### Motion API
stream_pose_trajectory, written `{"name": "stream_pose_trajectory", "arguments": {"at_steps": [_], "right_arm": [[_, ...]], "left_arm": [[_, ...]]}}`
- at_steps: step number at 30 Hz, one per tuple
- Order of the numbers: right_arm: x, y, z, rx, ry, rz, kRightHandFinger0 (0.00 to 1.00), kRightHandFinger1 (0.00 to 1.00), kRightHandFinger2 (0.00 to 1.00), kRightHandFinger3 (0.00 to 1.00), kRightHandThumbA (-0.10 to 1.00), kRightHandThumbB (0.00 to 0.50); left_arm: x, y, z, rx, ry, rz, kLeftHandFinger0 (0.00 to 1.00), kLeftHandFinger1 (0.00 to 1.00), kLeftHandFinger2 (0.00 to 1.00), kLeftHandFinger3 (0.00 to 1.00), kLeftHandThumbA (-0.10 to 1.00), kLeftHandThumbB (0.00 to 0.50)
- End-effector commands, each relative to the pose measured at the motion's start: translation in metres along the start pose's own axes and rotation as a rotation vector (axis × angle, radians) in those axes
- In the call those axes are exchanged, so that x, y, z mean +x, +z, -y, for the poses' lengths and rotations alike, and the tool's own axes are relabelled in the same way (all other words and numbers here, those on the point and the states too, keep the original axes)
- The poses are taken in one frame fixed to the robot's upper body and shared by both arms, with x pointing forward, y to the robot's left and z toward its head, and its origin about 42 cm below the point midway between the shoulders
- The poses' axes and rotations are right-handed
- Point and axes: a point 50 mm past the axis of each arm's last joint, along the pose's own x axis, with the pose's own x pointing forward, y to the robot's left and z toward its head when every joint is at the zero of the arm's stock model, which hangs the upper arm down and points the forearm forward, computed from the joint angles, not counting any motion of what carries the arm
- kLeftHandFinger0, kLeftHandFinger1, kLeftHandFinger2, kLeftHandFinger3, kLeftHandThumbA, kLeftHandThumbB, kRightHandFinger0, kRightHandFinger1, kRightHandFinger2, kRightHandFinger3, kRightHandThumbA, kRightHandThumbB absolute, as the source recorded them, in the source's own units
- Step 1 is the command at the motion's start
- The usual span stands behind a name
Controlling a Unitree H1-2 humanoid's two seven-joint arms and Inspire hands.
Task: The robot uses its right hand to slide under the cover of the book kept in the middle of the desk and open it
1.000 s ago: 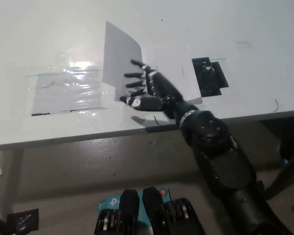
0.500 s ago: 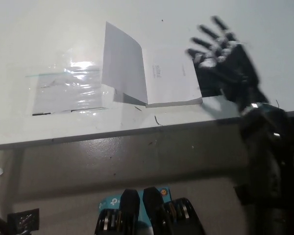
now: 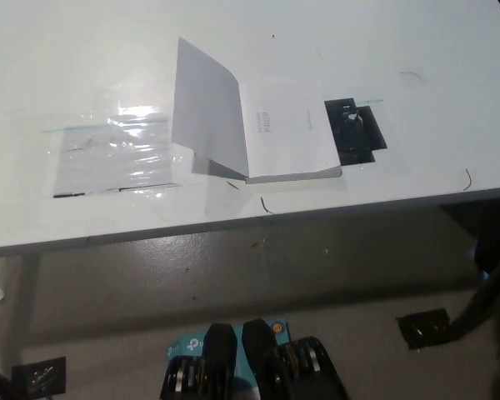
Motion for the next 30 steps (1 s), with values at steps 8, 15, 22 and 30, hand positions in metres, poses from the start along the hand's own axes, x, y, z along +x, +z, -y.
{"name": "stream_pose_trajectory", "arguments": {"at_steps": [8,15,22,30], "right_arm": [[-0.003,-0.009,0.098,0.106,-0.331,0.066,1.00,1.00,1.00,1.00,0.88,0.084],[-0.011,-0.047,0.135,0.212,-0.504,-0.006,0.93,1.00,1.00,1.00,0.89,0.065],[-0.025,-0.095,0.158,0.254,-0.638,-0.117,0.88,0.92,1.00,1.00,0.85,0.127],[-0.048,-0.147,0.161,0.129,-0.640,-0.297,0.80,0.85,0.96,1.00,0.93,0.187]], "left_arm": [[0.002,0.005,-0.004,-0.042,-0.018,0.047,0.99,0.94,1.00,0.93,0.51,0.000],[0.000,0.005,-0.001,-0.070,-0.011,0.049,1.00,0.95,1.00,0.99,0.46,0.000],[0.003,0.005,0.000,-0.051,-0.023,0.057,1.00,1.00,1.00,1.00,0.49,0.000],[0.002,0.009,0.004,-0.055,-0.030,0.073,1.00,1.00,1.00,1.00,0.49,0.000]]}}
